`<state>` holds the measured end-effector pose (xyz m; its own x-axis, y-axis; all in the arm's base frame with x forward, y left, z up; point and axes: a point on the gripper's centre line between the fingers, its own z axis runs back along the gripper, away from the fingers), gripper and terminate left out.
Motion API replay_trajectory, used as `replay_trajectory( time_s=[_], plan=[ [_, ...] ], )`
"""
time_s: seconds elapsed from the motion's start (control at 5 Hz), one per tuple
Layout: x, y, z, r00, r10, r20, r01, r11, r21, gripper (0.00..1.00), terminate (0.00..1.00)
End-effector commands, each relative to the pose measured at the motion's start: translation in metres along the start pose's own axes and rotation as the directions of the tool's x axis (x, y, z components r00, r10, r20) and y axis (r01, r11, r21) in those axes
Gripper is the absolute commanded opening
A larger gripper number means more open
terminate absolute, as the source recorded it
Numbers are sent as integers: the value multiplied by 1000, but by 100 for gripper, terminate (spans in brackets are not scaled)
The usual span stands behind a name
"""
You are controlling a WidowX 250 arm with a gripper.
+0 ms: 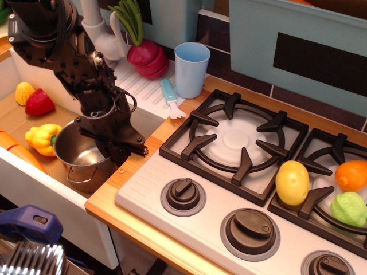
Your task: Put pot or pan on stove
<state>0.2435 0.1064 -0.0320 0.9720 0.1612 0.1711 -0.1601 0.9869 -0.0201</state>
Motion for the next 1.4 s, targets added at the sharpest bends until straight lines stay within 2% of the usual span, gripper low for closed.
replay_trajectory(
  time_s=[0.0, 0.2, 0.4, 0.6, 0.8, 1.0, 1.2],
  plan=[
    [22, 5, 57, 1000, -2, 4, 1, 996, 87, 0, 0],
    [13, 1, 96, 1000, -9, 3, 8, 987, 158, 0, 0],
    [18, -26, 120, 998, 18, 62, -28, 985, 168, 0, 0],
    [21, -56, 130, 991, -22, 134, -3, 982, 188, 0, 0],
    [36, -97, 128, 987, -41, 153, 25, 994, 107, 0, 0],
    [48, -129, 132, 985, -42, 165, 24, 993, 112, 0, 0],
    [54, -148, 131, 984, 23, 177, -37, 996, 76, 0, 0]
  ],
)
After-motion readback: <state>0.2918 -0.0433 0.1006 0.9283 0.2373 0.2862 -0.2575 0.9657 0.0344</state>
